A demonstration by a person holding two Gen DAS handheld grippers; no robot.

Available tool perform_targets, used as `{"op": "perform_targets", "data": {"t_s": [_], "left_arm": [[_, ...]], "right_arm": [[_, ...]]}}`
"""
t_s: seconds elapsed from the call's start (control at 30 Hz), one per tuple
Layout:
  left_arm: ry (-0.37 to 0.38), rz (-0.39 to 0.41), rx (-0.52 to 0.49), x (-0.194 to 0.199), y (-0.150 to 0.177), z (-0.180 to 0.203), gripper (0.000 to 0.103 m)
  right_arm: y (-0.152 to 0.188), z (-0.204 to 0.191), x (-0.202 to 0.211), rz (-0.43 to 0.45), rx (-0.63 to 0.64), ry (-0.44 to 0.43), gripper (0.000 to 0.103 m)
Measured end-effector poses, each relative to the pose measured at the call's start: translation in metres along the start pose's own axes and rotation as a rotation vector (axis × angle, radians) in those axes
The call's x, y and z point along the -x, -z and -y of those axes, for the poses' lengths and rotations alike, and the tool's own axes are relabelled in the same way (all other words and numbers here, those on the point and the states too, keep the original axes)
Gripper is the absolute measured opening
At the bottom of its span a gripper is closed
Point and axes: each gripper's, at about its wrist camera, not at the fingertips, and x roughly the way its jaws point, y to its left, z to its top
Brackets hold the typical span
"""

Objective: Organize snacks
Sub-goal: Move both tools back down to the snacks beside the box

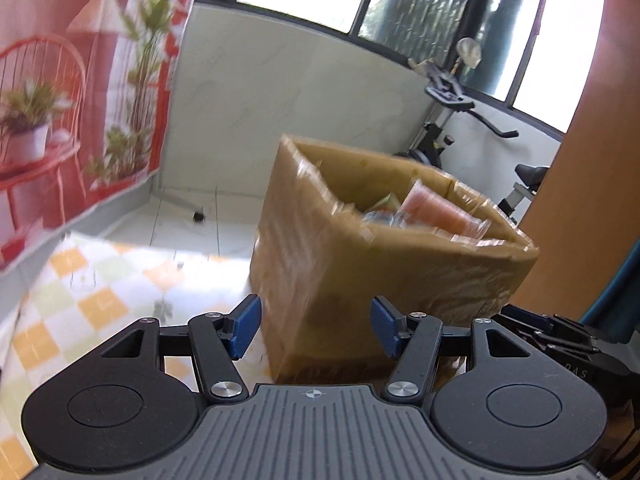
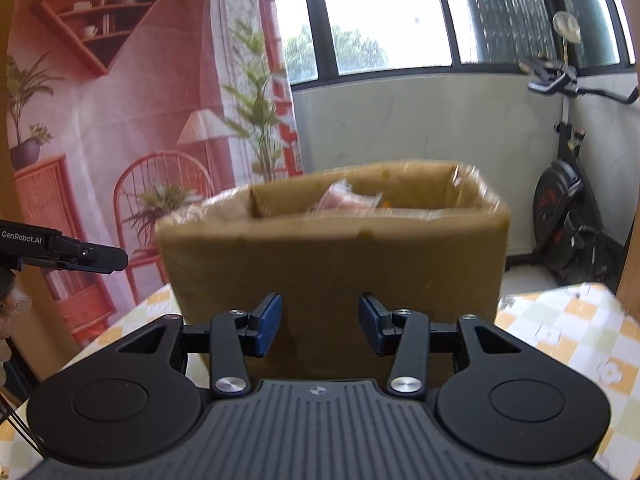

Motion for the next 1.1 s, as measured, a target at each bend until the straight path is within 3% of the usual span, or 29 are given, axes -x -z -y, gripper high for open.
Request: {"op": "perform_targets", "data": {"t_s": [0.23,0.53,0.8,1.1], "left_arm": [[0.06,-0.108,0.031,-0.028,0.03,-0.005,0.058],[0.084,-0.209,0.028,-0.081,0.057,-0.008,0.057],[0.116,-0.286,-0.027,-0.124,0.07,0.002,0.048],[0.152,-0.335,-0.014,-0.119,0.083,-0.015,0.045]], "right_arm": [[0.026,-0.009,-0.016,-0.099,0.015,-0.041,0.047],[0.052,-0.021,-0.043,-0.235,0.041,-0.082,0.045],[0.071,-0.014,-0.059,-0.314,0.033,-0.076,0.045],[0.082,-0.005,-0.067,-0.362,0.015,-0.068,0.045]]}}
